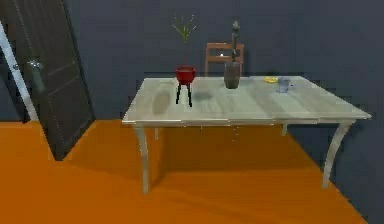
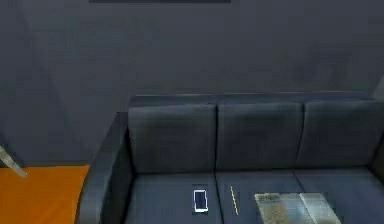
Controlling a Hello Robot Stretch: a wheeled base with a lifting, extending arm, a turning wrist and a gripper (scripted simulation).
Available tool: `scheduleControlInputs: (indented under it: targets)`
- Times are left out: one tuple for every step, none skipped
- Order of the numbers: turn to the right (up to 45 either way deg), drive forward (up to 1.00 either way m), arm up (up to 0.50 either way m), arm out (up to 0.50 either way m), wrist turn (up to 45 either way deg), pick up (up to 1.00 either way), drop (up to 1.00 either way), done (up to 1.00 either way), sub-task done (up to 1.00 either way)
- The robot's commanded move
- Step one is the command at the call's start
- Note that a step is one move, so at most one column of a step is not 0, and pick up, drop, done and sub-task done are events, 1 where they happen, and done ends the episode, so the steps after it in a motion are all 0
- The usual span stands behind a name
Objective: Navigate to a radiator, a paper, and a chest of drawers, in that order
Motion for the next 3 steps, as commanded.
scheduleControlInputs:
  targets:
    - [-42.0,0.00,0.00,0.00,0.0,0.00,0.00,0.00,0.00]
    - [0.0,1.00,0.00,0.00,0.0,0.00,0.00,0.00,0.00]
    - [-3.0,0.00,0.00,0.00,0.0,0.00,0.00,0.00,0.00]
